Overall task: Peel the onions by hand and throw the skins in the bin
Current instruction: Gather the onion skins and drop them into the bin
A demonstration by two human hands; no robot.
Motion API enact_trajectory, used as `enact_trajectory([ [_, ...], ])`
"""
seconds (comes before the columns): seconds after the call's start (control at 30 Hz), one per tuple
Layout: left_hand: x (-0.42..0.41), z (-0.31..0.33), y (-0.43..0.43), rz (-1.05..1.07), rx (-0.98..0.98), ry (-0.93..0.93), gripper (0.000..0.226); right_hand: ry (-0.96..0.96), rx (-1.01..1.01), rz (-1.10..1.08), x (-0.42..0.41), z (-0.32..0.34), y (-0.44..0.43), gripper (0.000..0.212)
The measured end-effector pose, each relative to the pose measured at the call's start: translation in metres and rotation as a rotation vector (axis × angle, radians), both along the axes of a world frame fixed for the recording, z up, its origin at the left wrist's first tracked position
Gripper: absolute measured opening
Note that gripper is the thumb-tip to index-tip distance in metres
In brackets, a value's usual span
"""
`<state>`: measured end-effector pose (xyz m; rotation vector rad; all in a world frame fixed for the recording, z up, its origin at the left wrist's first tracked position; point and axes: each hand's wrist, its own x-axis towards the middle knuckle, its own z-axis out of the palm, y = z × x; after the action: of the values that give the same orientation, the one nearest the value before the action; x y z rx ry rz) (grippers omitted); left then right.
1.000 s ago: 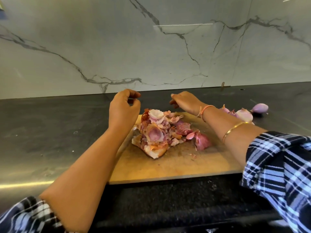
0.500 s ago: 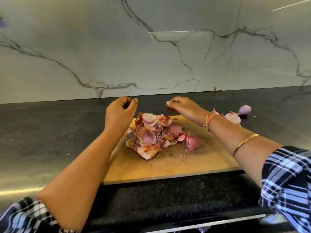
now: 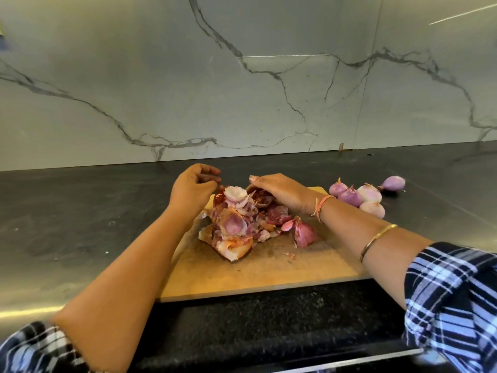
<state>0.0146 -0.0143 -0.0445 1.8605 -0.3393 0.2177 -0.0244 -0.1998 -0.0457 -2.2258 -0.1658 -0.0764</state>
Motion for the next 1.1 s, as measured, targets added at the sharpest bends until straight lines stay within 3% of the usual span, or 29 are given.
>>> enact_trajectory([
  [0.13, -0.004, 0.001, -0.002, 0.041, 0.088, -0.008, 0.036, -0.043, -0.014, -0.057, -0.001, 0.001, -0.007, 0.044],
  [0.23, -0.006, 0.004, -0.001, 0.097, 0.046, -0.013, 0.035, -0.023, -0.059, -0.088, -0.003, 0.002, -0.006, 0.050],
  [0.37, -0.002, 0.007, -0.003, 0.030, -0.071, 0.165, 0.024, 0.074, -0.119, -0.071, -0.011, 0.009, 0.005, 0.059],
  [0.47, -0.004, 0.010, -0.008, -0.007, -0.009, 0.381, 0.061, 0.117, -0.149, -0.032, -0.018, 0.017, 0.017, 0.066],
  [0.63, -0.014, 0.017, -0.023, -0.054, 0.105, 0.432, 0.062, 0.164, -0.097, -0.104, -0.008, 0.020, 0.042, 0.074],
  [0.73, -0.022, 0.016, -0.031, -0.090, 0.010, 0.498, 0.061, 0.174, -0.013, -0.117, -0.003, 0.017, 0.052, 0.072],
  [1.0, -0.045, 0.027, -0.053, -0.082, -0.360, 0.579, 0.059, 0.311, 0.445, -0.154, 0.012, 0.015, 0.071, 0.064],
  [1.1, -0.048, 0.024, -0.049, -0.021, -0.447, 0.580, 0.058, 0.231, 0.425, -0.231, 0.014, 0.014, 0.076, 0.061],
])
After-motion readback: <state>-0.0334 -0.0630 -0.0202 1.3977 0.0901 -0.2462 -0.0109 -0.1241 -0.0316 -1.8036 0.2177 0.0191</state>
